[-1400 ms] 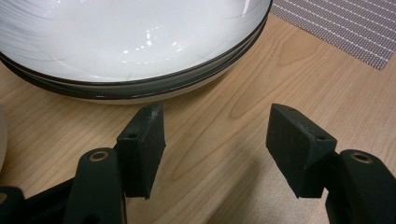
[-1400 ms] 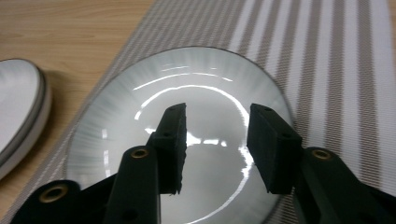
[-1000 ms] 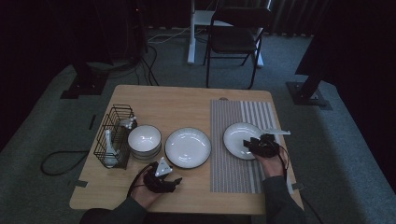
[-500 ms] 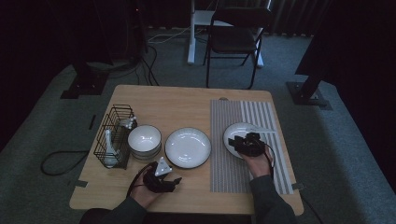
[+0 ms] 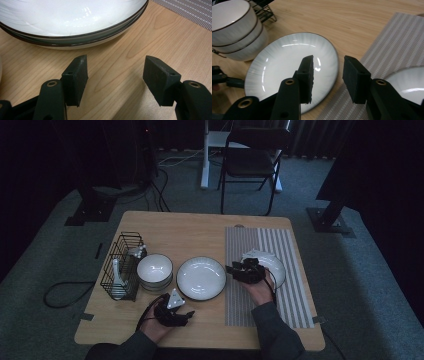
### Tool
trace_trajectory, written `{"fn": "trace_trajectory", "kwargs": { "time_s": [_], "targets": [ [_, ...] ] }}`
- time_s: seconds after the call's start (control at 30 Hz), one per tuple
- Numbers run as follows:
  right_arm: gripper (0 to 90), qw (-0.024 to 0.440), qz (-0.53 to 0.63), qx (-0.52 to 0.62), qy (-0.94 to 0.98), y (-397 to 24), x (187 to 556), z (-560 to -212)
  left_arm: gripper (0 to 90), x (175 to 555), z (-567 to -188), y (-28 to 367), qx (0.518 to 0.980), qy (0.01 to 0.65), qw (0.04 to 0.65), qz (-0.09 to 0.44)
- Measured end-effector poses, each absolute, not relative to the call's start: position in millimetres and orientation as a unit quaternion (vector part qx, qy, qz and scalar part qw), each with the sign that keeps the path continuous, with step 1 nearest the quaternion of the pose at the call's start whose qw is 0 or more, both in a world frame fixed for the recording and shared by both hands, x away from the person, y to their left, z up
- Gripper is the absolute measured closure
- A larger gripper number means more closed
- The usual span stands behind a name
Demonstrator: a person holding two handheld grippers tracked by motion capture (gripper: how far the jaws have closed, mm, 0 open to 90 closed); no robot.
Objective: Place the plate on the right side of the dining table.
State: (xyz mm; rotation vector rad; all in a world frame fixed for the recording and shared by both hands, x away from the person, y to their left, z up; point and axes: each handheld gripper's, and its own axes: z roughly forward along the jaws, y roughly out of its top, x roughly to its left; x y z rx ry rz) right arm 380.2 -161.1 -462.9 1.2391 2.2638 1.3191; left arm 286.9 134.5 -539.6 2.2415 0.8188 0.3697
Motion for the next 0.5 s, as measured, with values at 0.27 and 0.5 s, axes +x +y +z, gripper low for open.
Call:
{"fn": "trace_trajectory", "kwargs": {
  "time_s": [0.27,0.5],
  "targets": [
    [56.1,0.104,0.456,0.412,0.782,-137,385,-459,36.4,288,-541,134,0.868,0.317,0.355,0.141],
    [55.9,0.105,0.454,0.398,0.790,-121,388,-455,36.1,289,-542,134,0.866,0.319,0.357,0.140]
  ]
}}
